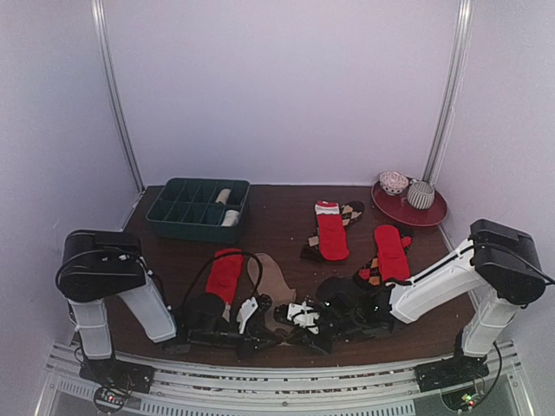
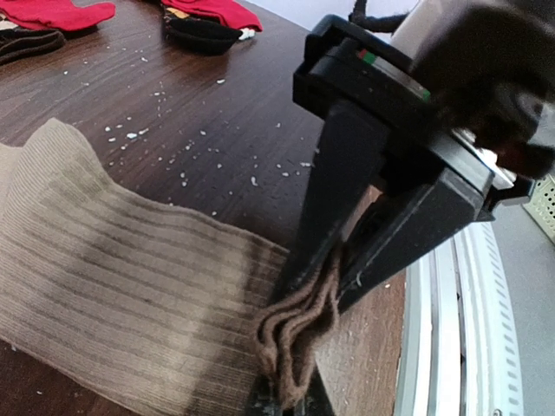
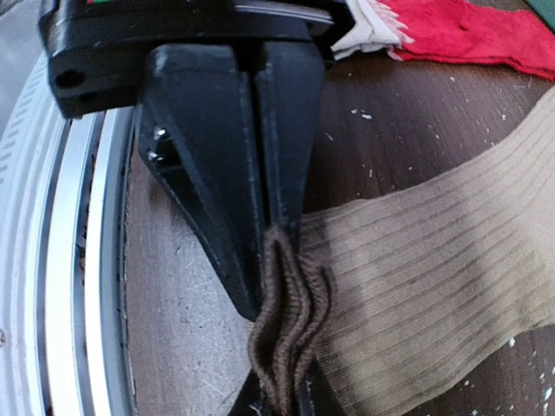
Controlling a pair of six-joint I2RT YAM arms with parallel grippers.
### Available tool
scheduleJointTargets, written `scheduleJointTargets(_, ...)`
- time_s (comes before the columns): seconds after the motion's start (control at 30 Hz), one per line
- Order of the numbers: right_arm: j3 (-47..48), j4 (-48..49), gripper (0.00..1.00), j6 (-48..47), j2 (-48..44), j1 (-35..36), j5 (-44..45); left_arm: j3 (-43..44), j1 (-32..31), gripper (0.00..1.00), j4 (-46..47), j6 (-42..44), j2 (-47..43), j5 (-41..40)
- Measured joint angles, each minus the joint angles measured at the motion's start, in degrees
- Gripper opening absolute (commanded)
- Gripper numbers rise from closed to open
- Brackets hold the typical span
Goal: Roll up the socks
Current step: Roll a pair of socks at the center of the board.
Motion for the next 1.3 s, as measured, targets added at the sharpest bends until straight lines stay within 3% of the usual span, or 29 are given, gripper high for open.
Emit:
scheduleJointTargets(0.03,0.0,-0.04,0.03,0.46,-0.04,0.0,-0.68,-0.09,0.0,0.0,0.11,-0.02,0.0,0.07)
scheduleJointTargets(0.27,2.4,-2.14,0.02,8.02,0.63,-3.69,-11.32,-4.0,-0.02,0.55,-0.5,1.84,-3.45,-0.09)
scheduleJointTargets(0.5,10.14,-10.21,0.02,14.75,7.65,-6.36,-21.73,-7.32,-0.17,0.58,-4.48,7.3,-12.72,-1.97)
scheduleJointTargets(0.7,15.87,-16.94,0.02,17.49,11.32,-7.21,-26.29,-6.75,-0.37,0.58,-5.11,13.92,-16.22,-3.58)
scheduleJointTargets(0.97,18.05,-19.63,0.02,17.49,13.18,-7.72,-29.42,-2.97,-0.39,0.56,-5.2,17.38,-9.31,-5.99)
scheduleJointTargets(1.1,18.12,-20.04,0.03,17.33,13.42,-7.91,-30.05,-2.95,-0.39,0.4,-5.55,17.11,-5.73,-6.97)
scheduleJointTargets(1.23,18.32,-20.22,0.03,17.22,13.73,-8.11,-30.64,-3.26,-0.39,0.1,-4.5,16.28,-5.18,-7.21)
scheduleJointTargets(1.3,18.34,-20.2,0.05,17.11,13.81,-8.17,-30.88,-3.48,-0.5,0.03,-4.15,15.74,-5.18,-7.21)
